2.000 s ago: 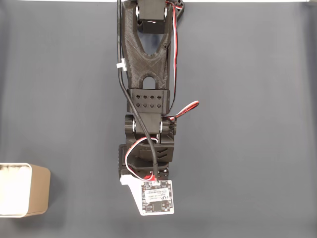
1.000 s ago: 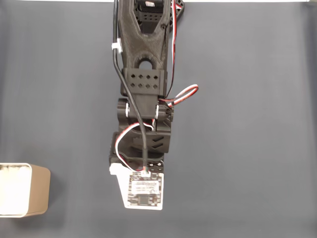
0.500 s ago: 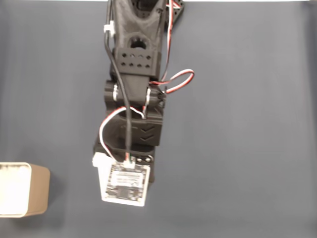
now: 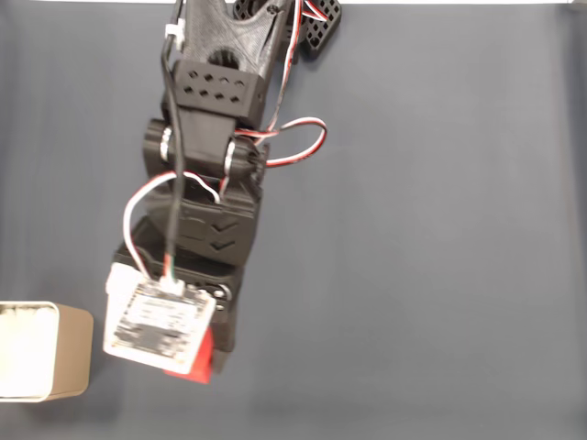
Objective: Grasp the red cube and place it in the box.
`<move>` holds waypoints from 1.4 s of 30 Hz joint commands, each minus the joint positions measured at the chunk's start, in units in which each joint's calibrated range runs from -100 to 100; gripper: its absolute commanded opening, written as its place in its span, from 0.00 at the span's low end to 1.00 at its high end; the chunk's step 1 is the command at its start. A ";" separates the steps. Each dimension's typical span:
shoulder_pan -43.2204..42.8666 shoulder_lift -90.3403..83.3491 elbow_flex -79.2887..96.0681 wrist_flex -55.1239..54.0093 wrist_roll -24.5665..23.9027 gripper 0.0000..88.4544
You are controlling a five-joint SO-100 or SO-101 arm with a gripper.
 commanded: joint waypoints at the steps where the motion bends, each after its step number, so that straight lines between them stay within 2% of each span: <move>1: 2.08 -2.49 -5.84 0.40 -0.88 0.00; 19: 8.11 5.57 -18.53 0.16 -0.98 0.00; 42: 15.22 13.89 -24.09 -3.70 -0.15 0.00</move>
